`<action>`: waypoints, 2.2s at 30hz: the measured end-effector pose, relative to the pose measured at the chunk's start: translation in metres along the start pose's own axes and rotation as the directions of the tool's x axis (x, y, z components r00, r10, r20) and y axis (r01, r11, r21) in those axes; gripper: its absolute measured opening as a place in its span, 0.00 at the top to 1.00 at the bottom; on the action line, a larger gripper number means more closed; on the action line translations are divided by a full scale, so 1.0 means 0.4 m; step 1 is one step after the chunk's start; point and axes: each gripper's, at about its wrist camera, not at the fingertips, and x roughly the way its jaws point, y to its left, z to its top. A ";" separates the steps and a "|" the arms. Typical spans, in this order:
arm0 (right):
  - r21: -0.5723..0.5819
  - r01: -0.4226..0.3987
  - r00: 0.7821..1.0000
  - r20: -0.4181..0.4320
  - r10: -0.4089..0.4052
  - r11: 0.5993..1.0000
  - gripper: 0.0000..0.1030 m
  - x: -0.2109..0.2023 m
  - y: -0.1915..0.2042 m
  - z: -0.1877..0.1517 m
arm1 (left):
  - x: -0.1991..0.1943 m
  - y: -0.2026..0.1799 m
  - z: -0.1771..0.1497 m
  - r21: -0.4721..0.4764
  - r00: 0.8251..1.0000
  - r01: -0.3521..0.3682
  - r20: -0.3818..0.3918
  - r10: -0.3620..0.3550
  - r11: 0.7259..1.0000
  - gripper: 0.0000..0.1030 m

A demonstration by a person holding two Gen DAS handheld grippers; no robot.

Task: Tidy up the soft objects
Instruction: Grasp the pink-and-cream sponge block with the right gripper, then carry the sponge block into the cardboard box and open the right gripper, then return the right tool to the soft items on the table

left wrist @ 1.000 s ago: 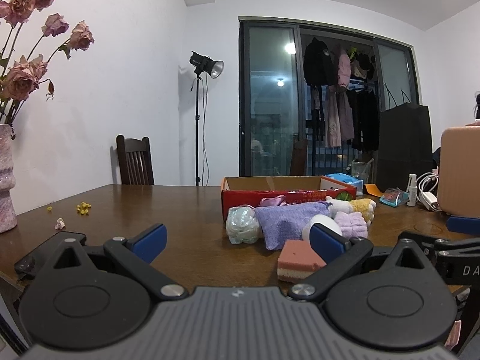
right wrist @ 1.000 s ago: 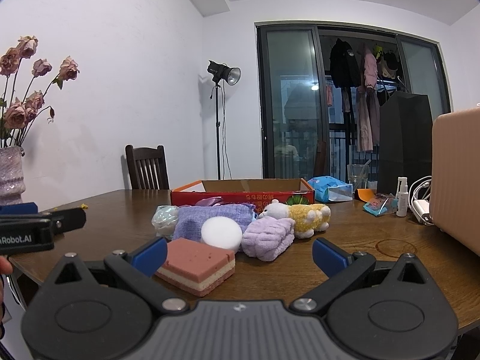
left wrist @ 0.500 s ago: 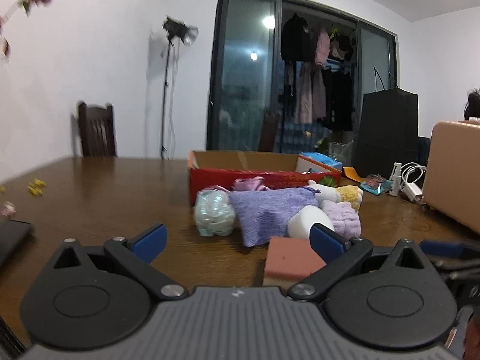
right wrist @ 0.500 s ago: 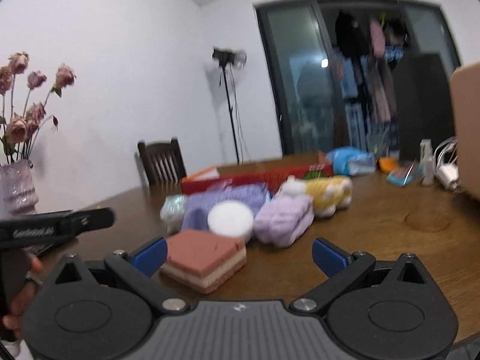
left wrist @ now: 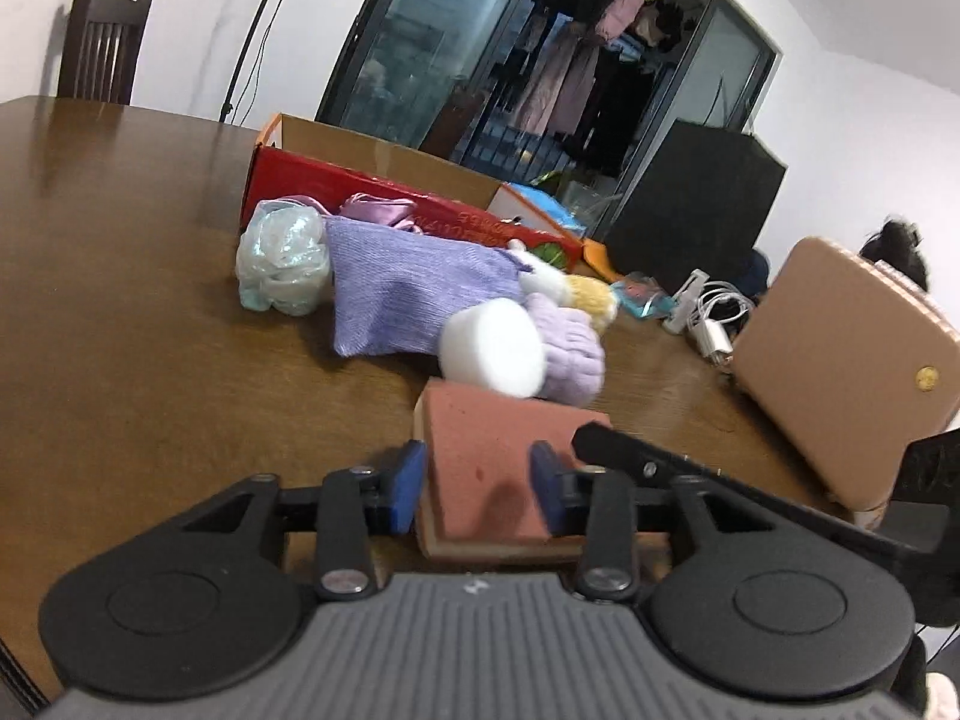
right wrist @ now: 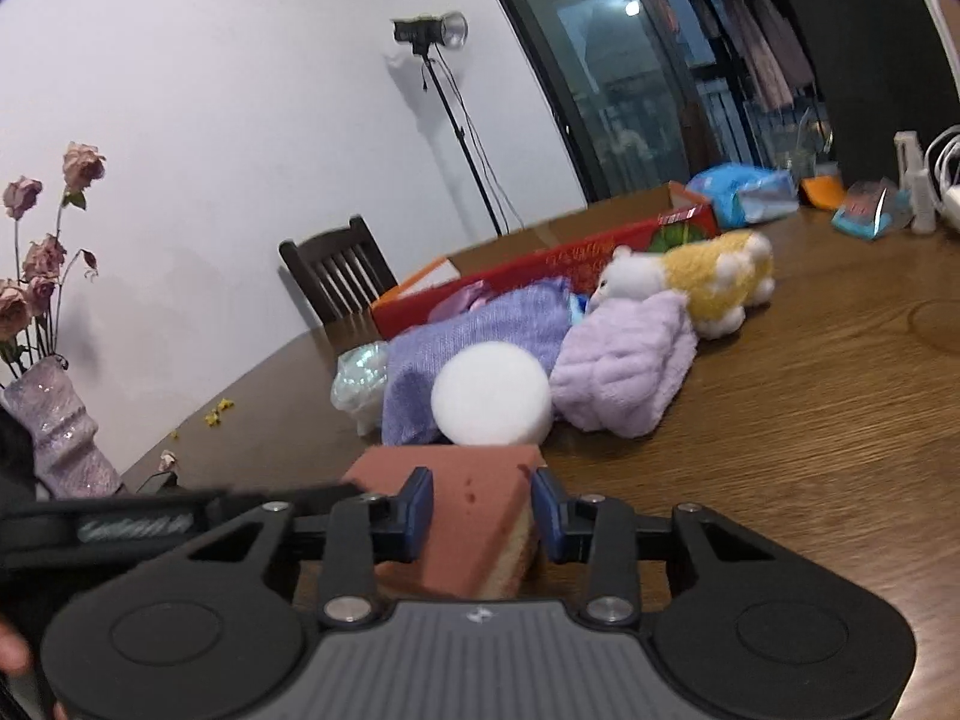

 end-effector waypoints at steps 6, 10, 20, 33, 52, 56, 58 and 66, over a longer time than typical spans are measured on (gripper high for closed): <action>0.016 0.018 0.999 -0.030 -0.018 1.000 0.65 -0.005 -0.016 -0.001 | 0.020 0.012 0.005 -0.031 1.000 -0.022 -0.015 0.021 0.999 0.52; 0.036 -0.007 0.999 -0.042 0.008 0.999 0.70 -0.001 -0.022 -0.010 | 0.025 0.008 0.005 -0.039 0.999 0.005 -0.039 -0.006 0.999 0.68; -0.127 -0.021 0.989 0.145 0.040 0.992 0.70 -0.037 0.013 0.271 | 0.039 -0.108 0.296 0.048 0.984 0.107 0.135 -0.113 0.993 0.68; -0.120 0.066 0.995 -0.066 -0.074 0.991 0.70 0.541 -0.222 0.794 | 0.657 0.005 0.762 -0.144 0.995 0.076 -0.055 -0.084 0.987 0.69; -0.220 0.233 0.940 -0.197 -0.277 0.947 0.57 0.809 -0.338 0.758 | 0.911 0.087 0.775 -0.064 0.969 -0.069 -0.241 0.051 0.996 0.52; -0.235 0.219 0.951 -0.167 -0.262 0.947 0.51 0.717 -0.306 0.797 | 0.785 0.062 0.810 0.010 0.979 -0.108 -0.172 0.108 0.994 0.44; -0.250 0.221 0.954 -0.145 -0.262 0.943 0.45 0.659 -0.289 0.817 | 0.717 0.055 0.826 0.045 0.980 -0.135 -0.139 0.140 0.990 0.38; -0.331 0.219 0.963 -0.080 -0.259 0.918 0.29 0.406 -0.178 0.873 | 0.414 0.006 0.856 0.179 0.970 -0.242 0.018 0.242 0.954 0.24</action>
